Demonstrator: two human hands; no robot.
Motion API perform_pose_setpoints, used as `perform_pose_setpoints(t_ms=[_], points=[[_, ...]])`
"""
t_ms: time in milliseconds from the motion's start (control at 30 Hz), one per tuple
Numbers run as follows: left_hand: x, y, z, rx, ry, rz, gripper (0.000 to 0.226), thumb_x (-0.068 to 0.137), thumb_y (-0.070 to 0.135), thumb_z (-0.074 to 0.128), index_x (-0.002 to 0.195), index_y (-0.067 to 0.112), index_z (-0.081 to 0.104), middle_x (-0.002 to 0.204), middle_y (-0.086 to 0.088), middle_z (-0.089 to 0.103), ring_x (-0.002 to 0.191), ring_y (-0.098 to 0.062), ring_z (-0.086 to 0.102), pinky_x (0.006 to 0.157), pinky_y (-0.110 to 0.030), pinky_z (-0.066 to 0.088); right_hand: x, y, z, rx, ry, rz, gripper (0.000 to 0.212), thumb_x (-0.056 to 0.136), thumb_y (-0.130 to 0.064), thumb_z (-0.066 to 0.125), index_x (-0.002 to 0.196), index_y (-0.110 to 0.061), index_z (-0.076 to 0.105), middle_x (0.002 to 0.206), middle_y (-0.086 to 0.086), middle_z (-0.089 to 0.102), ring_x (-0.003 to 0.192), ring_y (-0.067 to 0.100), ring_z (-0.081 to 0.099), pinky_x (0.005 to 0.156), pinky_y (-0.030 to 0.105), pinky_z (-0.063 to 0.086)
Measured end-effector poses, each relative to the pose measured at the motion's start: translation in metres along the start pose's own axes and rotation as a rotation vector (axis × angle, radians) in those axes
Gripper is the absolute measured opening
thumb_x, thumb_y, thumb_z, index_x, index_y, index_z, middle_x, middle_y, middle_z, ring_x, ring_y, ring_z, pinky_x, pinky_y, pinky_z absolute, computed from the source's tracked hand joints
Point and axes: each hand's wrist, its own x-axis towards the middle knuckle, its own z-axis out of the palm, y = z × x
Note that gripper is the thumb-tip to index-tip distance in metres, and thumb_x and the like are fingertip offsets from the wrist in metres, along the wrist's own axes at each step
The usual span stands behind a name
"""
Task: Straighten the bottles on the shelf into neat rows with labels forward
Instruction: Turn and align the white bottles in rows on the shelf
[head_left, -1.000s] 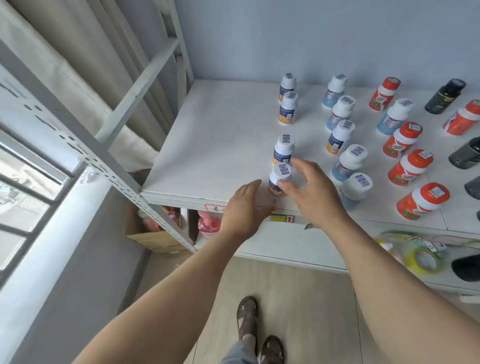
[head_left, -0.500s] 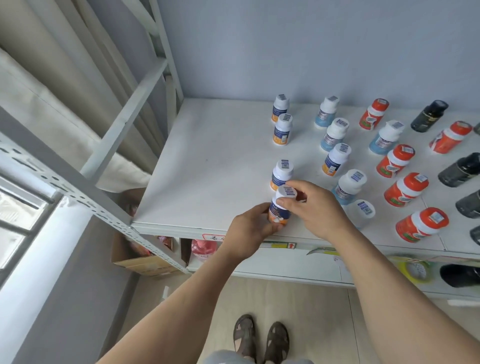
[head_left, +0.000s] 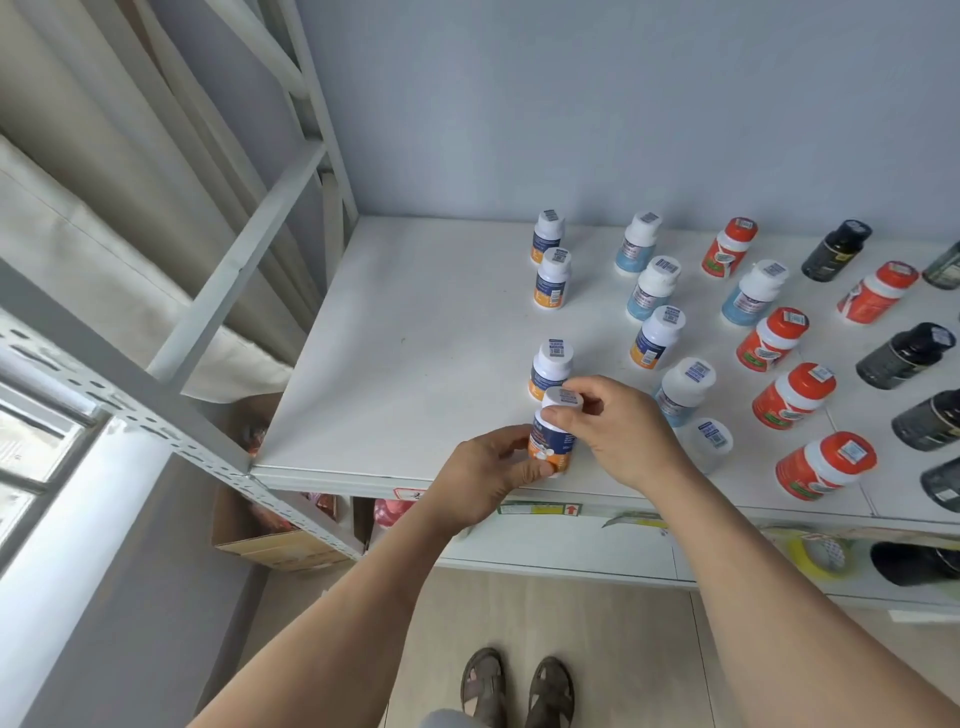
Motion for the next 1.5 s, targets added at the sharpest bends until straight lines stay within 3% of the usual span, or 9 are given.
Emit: perform_pose_setpoints(t_ms=[133, 233, 400, 567, 767, 933, 1100, 1200, 1500], points=[[0.004, 0.002, -0.005, 0.292, 0.082, 0.033, 0.047, 0.083, 0.044, 0.071, 0.127, 0.033, 0.059, 0.122, 0.018, 0.063, 0.115, -0.005, 0.055, 0.093, -0.019, 0.04, 0.002, 0.002, 0.003, -0.022, -0.013, -0.026, 0.035, 0.082, -0.033, 0.074, 0.114, -0.022, 0.066, 0.103, -0.009, 0.069, 0.093, 0.012, 0.064, 0.082, 0.027, 0.051], [0.007, -0.002, -0.011, 0.536, 0.144, 0.063, 0.058, 0.087, 0.041, 0.067, 0.139, 0.022, 0.049, 0.134, 0.008, 0.056, 0.122, -0.013, 0.051, 0.097, -0.021, 0.037, 0.002, 0.006, 0.006, -0.066, -0.02, -0.019, 0.039, 0.083, -0.027, 0.074, 0.12, -0.02, 0.063, 0.108, -0.006, 0.067, 0.096, 0.014, 0.062, 0.085, 0.029, 0.05], [0.012, -0.005, -0.023, 0.636, 0.149, 0.111, 0.054, 0.091, 0.04, 0.062, 0.139, 0.02, 0.048, 0.134, 0.004, 0.057, 0.121, -0.017, 0.052, 0.098, -0.026, 0.039, -0.001, 0.008, 0.012, -0.072, -0.021, -0.004, 0.045, 0.082, -0.024, 0.075, 0.125, -0.023, 0.061, 0.113, -0.006, 0.065, 0.1, 0.015, 0.062, 0.091, 0.033, 0.049], [0.019, -0.003, -0.03, 0.616, 0.167, 0.132, 0.052, 0.092, 0.038, 0.062, 0.139, 0.02, 0.049, 0.134, 0.004, 0.057, 0.122, -0.016, 0.052, 0.1, -0.026, 0.04, 0.0, 0.007, 0.011, -0.027, -0.042, 0.012, 0.054, 0.076, -0.031, 0.08, 0.126, -0.027, 0.059, 0.118, -0.011, 0.062, 0.107, 0.006, 0.059, 0.095, 0.027, 0.045], [0.036, 0.005, -0.039, 0.547, 0.206, 0.121, 0.052, 0.092, 0.038, 0.062, 0.139, 0.02, 0.05, 0.135, 0.007, 0.057, 0.126, -0.012, 0.05, 0.098, -0.015, 0.032, 0.034, -0.01, -0.009, -0.046, 0.142, -0.04, 0.048, 0.083, -0.032, 0.073, 0.128, -0.022, 0.058, 0.127, -0.004, 0.058, 0.113, 0.009, 0.055, 0.098, 0.03, 0.043], [0.057, 0.014, -0.04, 0.542, 0.206, 0.085, 0.055, 0.091, 0.041, 0.061, 0.14, 0.02, 0.048, 0.137, 0.008, 0.055, 0.126, -0.013, 0.05, 0.102, -0.02, 0.033, 0.072, -0.01, -0.011, -0.281, -0.06, 0.008, 0.059, 0.083, -0.036, 0.072, 0.137, -0.026, 0.05, 0.137, -0.004, 0.05, 0.119, 0.017, 0.052, 0.098, 0.031, 0.041], [0.077, 0.023, -0.033, 0.505, 0.145, 0.003, 0.06, 0.088, 0.043, 0.065, 0.141, 0.024, 0.045, 0.138, 0.01, 0.053, 0.125, -0.014, 0.049, 0.096, -0.019, 0.034, 0.09, -0.007, -0.014, -0.333, -0.098, 0.007, 0.044, 0.084, -0.035, 0.069, 0.126, -0.026, 0.057, 0.122, -0.004, 0.058, 0.106, 0.018, 0.056, 0.09, 0.031, 0.045], [0.089, 0.025, -0.028, 0.345, 0.118, -0.016, 0.05, 0.082, 0.043, 0.073, 0.128, 0.035, 0.055, 0.124, 0.018, 0.06, 0.118, -0.008, 0.053, 0.095, -0.021, 0.038, 0.099, -0.013, -0.026, -0.276, -0.084, -0.051, 0.027, 0.083, -0.04, 0.068, 0.103, -0.023, 0.065, 0.1, -0.005, 0.064, 0.092, 0.019, 0.059, 0.083, 0.035, 0.048], [0.102, 0.032, -0.032, 0.085, 0.028, -0.05, 0.043, 0.076, 0.041, 0.076, 0.117, 0.038, 0.064, 0.115, 0.018, 0.068, 0.118, -0.01, 0.057, 0.107, -0.042, 0.041, 0.114, -0.03, -0.038, -0.287, -0.071, -0.069, 0.031, 0.076, -0.052, 0.07, 0.085, -0.023, 0.065, 0.082, -0.006, 0.065, 0.079, 0.015, 0.06, 0.073, 0.036, 0.051]])
